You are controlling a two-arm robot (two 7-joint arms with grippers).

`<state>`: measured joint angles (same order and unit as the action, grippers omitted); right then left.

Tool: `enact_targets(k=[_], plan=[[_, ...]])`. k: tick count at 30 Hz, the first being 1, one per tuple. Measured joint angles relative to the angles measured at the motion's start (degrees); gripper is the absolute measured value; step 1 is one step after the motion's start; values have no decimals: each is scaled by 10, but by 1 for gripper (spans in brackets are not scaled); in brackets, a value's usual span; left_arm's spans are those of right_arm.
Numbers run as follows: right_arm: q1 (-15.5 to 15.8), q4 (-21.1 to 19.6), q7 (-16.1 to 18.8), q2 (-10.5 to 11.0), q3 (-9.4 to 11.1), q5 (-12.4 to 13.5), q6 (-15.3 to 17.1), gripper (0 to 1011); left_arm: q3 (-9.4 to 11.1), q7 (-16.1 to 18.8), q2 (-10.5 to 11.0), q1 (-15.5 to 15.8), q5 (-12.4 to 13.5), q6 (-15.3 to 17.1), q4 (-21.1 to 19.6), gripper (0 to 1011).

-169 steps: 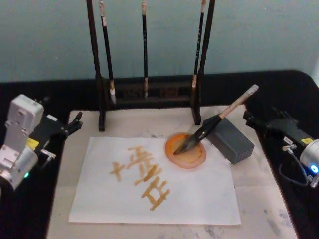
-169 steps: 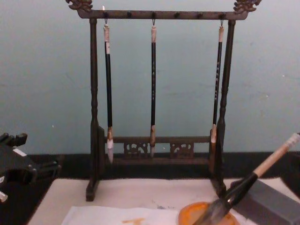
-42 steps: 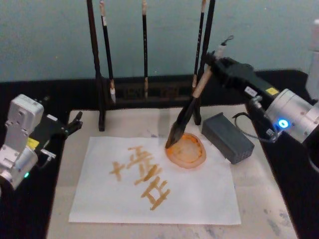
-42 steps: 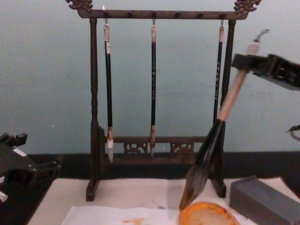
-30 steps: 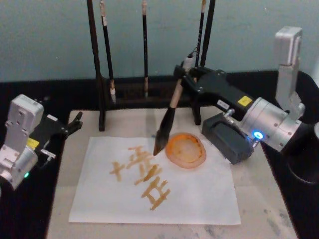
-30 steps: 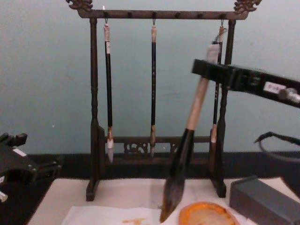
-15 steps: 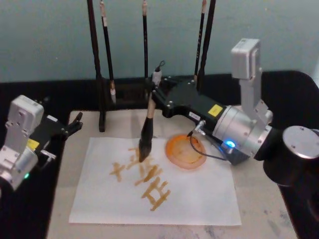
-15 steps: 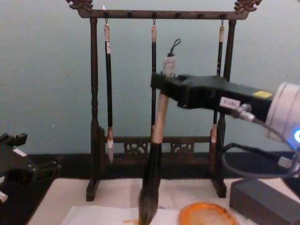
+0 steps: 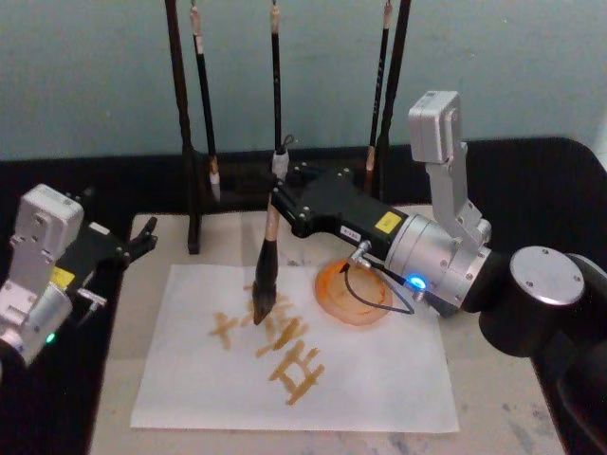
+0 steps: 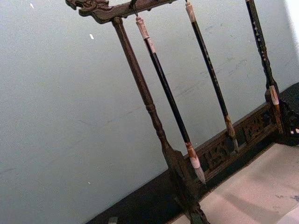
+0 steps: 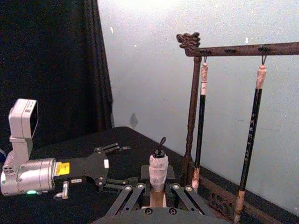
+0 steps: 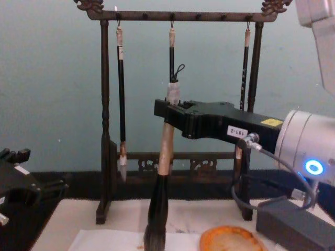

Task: Pick up the brush from the inkstone, write on the paper, then place the brush back to its original position.

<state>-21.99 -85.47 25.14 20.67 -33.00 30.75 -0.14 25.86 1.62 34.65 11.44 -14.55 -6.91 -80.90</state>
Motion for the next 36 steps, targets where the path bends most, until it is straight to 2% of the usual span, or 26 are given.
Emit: enact_targets(k=[36], plan=[[18, 17, -4, -23, 57, -41, 2, 172, 0, 0, 0, 0, 0, 0, 0, 1009]])
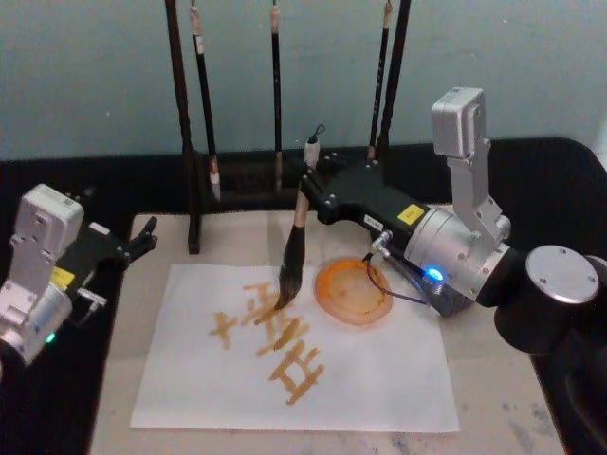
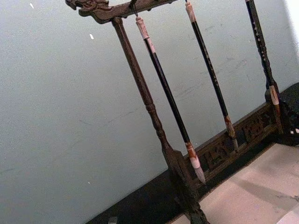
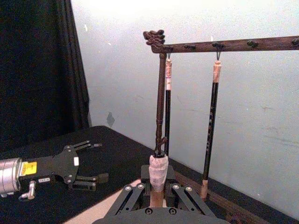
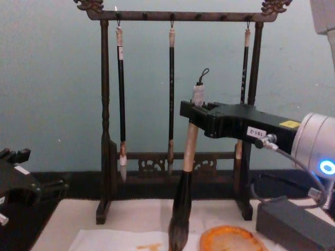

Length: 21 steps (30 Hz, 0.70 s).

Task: Pick up the brush from the inkstone, write on the paper, then place the brush back to its original position.

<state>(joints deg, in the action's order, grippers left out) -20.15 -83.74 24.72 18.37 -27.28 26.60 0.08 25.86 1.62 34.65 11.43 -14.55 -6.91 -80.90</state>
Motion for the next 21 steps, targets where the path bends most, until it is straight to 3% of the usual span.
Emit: enact_targets(k=[21], plan=[[8, -30, 13, 2, 12, 7, 8, 172, 0, 0, 0, 0, 0, 0, 0, 1010]])
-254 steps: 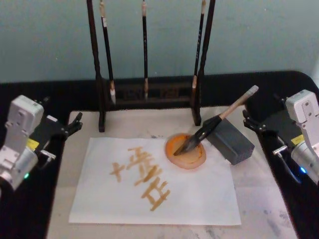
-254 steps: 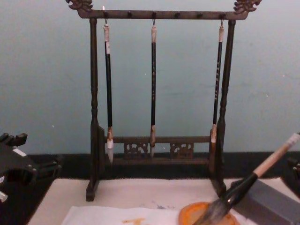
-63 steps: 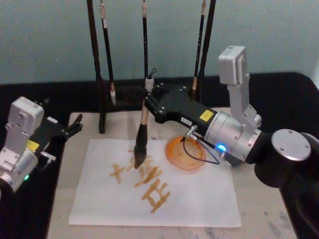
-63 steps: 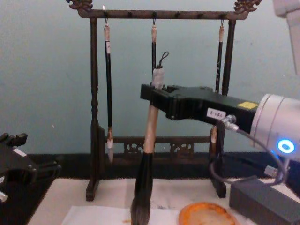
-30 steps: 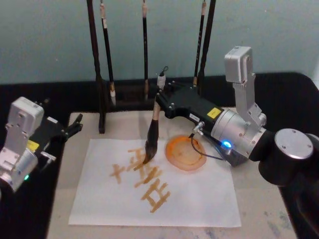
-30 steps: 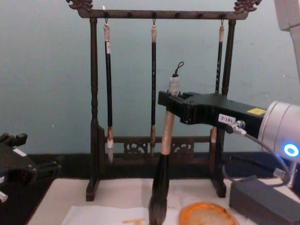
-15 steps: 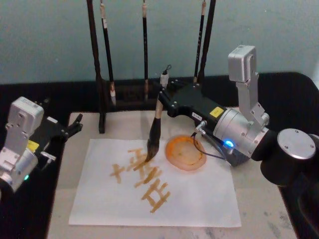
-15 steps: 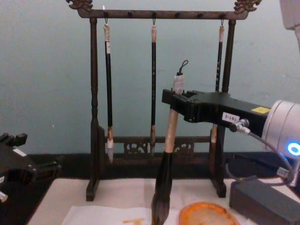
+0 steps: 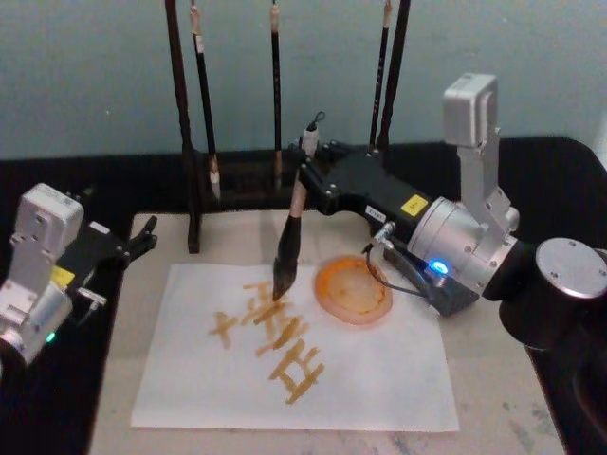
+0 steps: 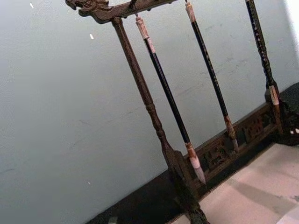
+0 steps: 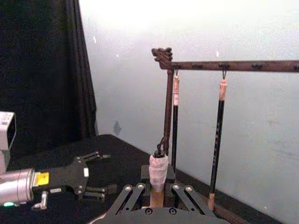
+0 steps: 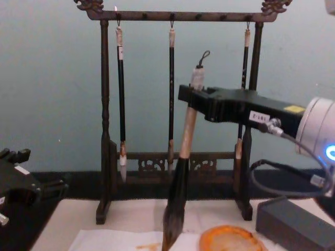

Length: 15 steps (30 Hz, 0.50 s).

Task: Pick up the brush from the inkstone, write on the paper, then place the brush back to its original position.

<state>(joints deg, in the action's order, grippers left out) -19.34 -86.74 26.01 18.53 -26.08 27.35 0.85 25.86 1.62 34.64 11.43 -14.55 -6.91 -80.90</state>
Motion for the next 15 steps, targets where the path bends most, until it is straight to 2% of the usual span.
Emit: enact_targets(k=[15], plan=[[-2, -21, 0, 9, 4, 14, 5, 172, 0, 0, 0, 0, 0, 0, 0, 1010]])
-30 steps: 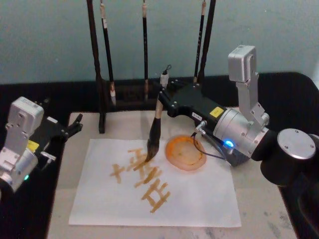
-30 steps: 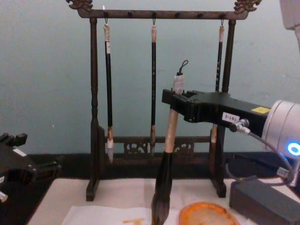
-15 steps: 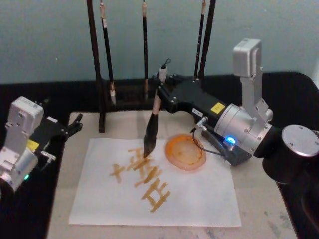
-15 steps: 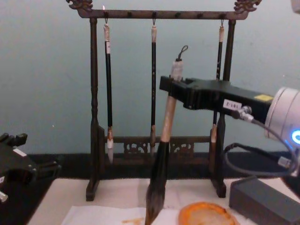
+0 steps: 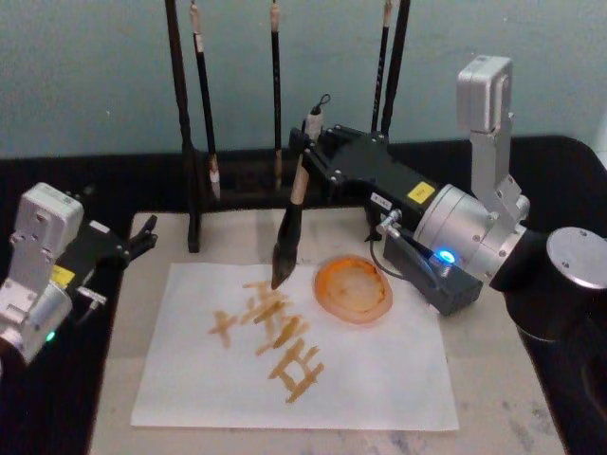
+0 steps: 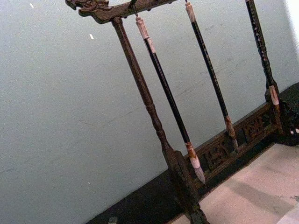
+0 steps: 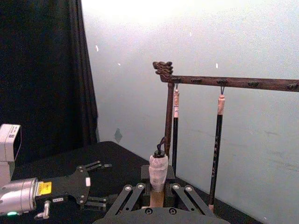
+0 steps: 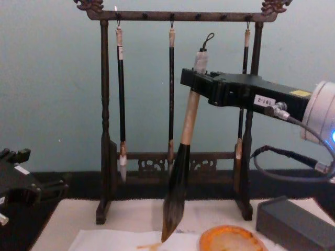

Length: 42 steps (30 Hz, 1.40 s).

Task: Pick up the brush from the inkstone, write on the paper, then place the brush back to its original position.

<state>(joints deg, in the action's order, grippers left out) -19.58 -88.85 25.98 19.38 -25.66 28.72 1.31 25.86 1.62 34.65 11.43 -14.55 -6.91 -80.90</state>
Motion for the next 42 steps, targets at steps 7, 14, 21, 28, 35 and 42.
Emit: enact_targets(k=[7, 14, 21, 28, 35, 42], plan=[[0, -1, -1, 1, 0, 1, 1, 172, 0, 0, 0, 0, 0, 0, 0, 1010], [0, -1, -1, 1, -1, 1, 1, 172, 0, 0, 0, 0, 0, 0, 0, 1010], [0, 0, -1, 0, -1, 0, 1, 172, 0, 0, 0, 0, 0, 0, 0, 1010], [0, 0, -1, 0, -1, 0, 0, 172, 0, 0, 0, 0, 0, 0, 0, 1010], [1, -9, -2, -1, 10, 26, 13, 172, 0, 0, 0, 0, 0, 0, 0, 1009], [10, -39, -14, 10, 45, 87, 45, 172, 0, 0, 0, 0, 0, 0, 0, 1010]])
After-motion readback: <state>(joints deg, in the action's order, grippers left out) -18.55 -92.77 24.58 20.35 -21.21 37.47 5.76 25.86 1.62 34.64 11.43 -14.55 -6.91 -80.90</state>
